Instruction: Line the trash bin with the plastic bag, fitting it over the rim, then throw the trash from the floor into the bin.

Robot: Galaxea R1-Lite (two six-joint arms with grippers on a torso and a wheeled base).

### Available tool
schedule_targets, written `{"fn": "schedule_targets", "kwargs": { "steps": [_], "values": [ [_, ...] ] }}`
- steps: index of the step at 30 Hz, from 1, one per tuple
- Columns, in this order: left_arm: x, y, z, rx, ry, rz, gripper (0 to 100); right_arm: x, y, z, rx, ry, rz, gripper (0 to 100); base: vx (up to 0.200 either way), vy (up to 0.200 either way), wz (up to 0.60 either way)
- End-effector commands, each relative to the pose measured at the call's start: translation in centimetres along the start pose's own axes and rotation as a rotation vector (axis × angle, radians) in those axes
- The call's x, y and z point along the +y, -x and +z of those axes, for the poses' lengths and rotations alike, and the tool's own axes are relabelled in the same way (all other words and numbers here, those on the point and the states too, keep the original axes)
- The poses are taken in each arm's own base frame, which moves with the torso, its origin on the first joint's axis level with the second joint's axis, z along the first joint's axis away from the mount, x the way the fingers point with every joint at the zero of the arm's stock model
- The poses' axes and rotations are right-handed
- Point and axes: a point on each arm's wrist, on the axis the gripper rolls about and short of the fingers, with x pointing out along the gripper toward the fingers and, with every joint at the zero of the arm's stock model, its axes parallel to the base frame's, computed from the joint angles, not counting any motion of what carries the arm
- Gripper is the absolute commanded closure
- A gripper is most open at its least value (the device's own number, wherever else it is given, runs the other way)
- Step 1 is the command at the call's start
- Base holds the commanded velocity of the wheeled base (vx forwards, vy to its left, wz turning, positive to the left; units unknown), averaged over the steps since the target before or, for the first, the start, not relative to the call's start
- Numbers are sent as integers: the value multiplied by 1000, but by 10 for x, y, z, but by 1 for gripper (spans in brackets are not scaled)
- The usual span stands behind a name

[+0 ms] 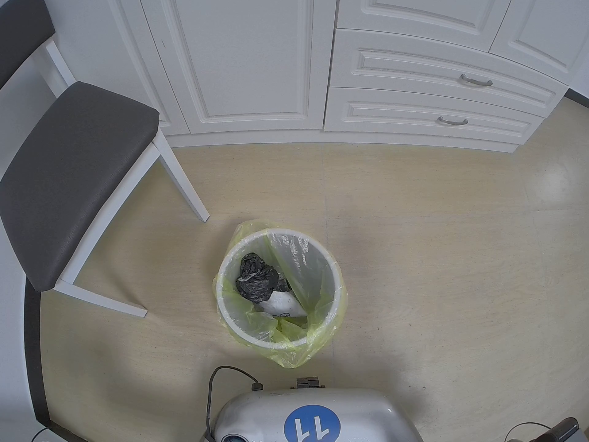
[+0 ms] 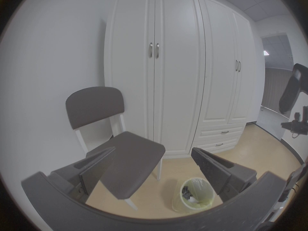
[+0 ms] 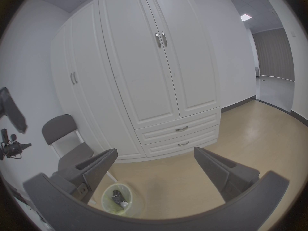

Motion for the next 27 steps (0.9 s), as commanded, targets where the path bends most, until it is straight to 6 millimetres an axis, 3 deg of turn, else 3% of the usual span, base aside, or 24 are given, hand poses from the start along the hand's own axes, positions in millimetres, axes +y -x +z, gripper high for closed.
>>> {"fn": "schedule_targets", "kwargs": {
  "steps": [1, 3, 9, 10, 17, 27],
  "values": [
    [-1, 53, 6, -82, 9, 15, 0, 14, 84, 26, -224, 11, 132, 0, 0, 0, 0],
    [0, 63, 1, -63, 12, 14, 0, 6, 102, 28, -243, -8, 202, 0, 0, 0, 0],
    [-1, 77, -6, -60, 12, 18, 0, 10, 111, 22, -227, 7, 157, 0, 0, 0, 0],
    [-1, 85, -7, -60, 12, 19, 0, 10, 120, 9, -231, 13, 143, 0, 0, 0, 0],
    [-1, 96, -8, -48, 11, 15, 0, 8, 117, 2, -213, 8, 99, 0, 0, 0, 0],
    [2, 98, -42, 20, 15, -5, 0, -1, 99, -26, -109, -28, 51, 0, 0, 0, 0]
  ]
}}
